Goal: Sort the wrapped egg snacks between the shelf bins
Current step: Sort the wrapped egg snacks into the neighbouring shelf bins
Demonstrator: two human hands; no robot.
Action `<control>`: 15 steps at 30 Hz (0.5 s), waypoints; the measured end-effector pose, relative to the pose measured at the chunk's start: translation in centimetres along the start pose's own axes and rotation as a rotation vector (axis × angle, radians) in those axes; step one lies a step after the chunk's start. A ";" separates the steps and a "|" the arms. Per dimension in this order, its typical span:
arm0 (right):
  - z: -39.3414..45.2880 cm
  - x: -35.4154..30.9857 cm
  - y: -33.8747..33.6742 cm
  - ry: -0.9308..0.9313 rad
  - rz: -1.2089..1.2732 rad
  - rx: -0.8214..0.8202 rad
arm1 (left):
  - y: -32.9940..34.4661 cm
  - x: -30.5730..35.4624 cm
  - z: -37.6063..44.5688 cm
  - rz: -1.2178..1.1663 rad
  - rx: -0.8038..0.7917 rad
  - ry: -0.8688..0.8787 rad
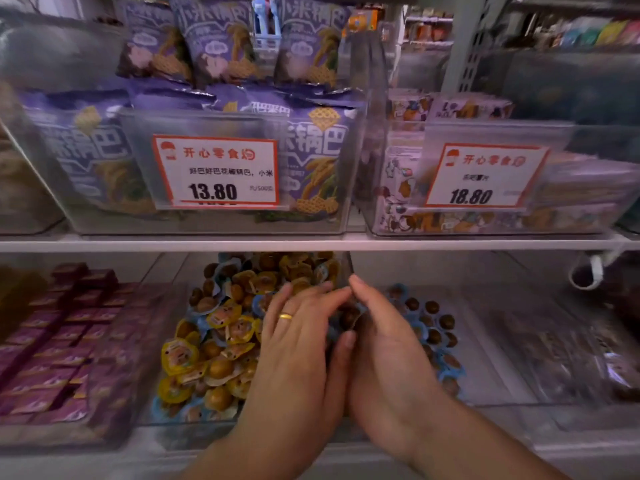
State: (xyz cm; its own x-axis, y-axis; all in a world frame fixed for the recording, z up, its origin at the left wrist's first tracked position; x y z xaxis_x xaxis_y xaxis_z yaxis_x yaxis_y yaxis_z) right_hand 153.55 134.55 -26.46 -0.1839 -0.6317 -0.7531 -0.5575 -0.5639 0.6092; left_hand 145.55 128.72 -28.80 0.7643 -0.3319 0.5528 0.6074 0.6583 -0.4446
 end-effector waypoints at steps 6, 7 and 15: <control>-0.2 -1.4 -2.6 -0.210 -0.288 0.167 | 0.0 -0.6 -0.2 -0.054 -0.229 -0.016; -0.2 -2.2 -3.5 -0.237 -0.354 0.202 | -0.1 -0.8 -0.2 -0.102 -0.252 -0.050; 3.9 -7.5 -16.0 -0.124 -0.584 0.638 | -0.8 -5.0 0.7 0.044 -0.250 -0.207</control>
State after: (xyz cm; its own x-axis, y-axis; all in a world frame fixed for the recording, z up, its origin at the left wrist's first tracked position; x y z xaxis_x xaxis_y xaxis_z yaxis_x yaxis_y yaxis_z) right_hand 160.71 150.41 -31.54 0.2067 -0.2507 -0.9458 -0.9299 -0.3509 -0.1102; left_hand 141.11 130.33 -30.74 0.7462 -0.1453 0.6497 0.6289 0.4740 -0.6163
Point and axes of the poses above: each hand's wrist, its own z-axis towards the middle knuckle, its own y-axis out of the palm, x = y × z, the point moved 2 cm from there along z, towards the middle knuckle, and after that the axes turned 13 degrees about -z, right-handed, at the moved point
